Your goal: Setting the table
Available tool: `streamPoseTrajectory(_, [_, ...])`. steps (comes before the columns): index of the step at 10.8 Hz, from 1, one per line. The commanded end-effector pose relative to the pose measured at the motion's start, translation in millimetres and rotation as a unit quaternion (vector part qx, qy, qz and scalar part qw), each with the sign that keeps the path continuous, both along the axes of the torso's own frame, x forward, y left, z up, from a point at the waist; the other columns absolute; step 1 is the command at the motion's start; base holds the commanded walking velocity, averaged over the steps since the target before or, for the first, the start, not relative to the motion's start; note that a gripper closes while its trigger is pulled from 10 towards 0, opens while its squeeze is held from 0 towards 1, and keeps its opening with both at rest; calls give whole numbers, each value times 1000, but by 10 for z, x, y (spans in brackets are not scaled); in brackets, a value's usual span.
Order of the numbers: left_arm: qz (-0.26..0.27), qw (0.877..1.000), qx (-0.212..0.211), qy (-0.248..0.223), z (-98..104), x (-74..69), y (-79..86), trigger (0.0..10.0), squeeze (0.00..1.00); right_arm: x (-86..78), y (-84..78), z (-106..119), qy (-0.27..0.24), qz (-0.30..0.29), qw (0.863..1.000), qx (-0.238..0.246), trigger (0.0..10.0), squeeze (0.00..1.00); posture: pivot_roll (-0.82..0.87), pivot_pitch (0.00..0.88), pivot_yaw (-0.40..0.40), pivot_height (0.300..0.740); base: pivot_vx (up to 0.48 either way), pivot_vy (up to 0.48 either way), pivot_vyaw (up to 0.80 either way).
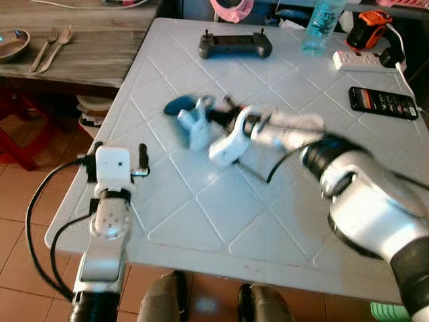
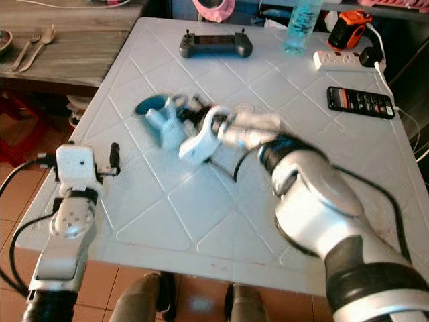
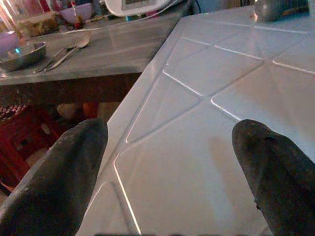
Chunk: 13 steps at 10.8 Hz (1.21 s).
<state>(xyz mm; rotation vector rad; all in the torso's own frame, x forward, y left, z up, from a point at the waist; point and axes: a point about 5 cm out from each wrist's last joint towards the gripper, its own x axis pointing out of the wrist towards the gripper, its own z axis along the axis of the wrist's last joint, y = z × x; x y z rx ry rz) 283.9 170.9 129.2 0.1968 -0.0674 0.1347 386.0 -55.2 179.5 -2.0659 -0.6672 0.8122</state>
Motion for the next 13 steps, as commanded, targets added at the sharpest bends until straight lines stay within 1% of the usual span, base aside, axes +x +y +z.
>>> streamPoseTrajectory(1, [1,1000,-4,4,-30,-1,2,10000,0,-77,-59,-218,28,17,998,-48,10000,0,12,105,-3,740,0,0,0])
streamPoseTrajectory(2, [-2,1000,-7,4,-48,-13,-14,10000,0,-124,-62,-290,47,29,997,-51,10000,816,9,107,-7,740,0,0,0])
streamPoseTrajectory(3, [-2,1000,-9,5,-55,-15,-21,10000,0,-136,-63,-308,50,33,997,-52,10000,1000,10,105,-7,740,0,0,0])
streamPoseTrajectory(5, [-3,1000,-11,6,-63,-22,-15,10000,0,-149,-58,-301,32,57,997,-51,10000,1000,10,109,-5,740,0,0,0])
streamPoseTrajectory(6, [-4,1000,-11,7,-67,-17,-16,10000,0,-165,-23,-273,30,75,996,-48,10000,1000,9,107,-7,740,0,0,0])
streamPoseTrajectory(7, [-6,1000,-11,7,-64,-7,-24,10000,0,-167,32,-209,22,90,995,-46,10000,1000,8,108,-6,740,0,0,0])
streamPoseTrajectory(8, [-6,1000,-11,6,-59,0,-36,10000,0,-168,98,-106,10,111,993,-34,10000,1000,8,109,-11,740,0,0,0])
streamPoseTrajectory(9, [-5,1000,-12,5,-57,3,-38,10000,0,-165,127,-37,7,117,993,-20,10000,1000,9,109,-13,740,0,0,0])
streamPoseTrajectory(10, [-2,1000,-13,6,-67,-6,-32,10000,0,-170,151,32,6,125,992,-4,10000,431,8,109,-14,740,0,0,0])
streamPoseTrajectory(11, [-2,1000,-14,8,-82,-19,-36,10000,0,-192,177,90,8,138,990,16,10000,0,10,107,-17,740,0,0,0])
streamPoseTrajectory(13, [-3,1000,-13,8,-84,-23,-26,10000,0,-257,237,193,8,173,984,45,10000,0,8,109,-13,740,0,0,0])
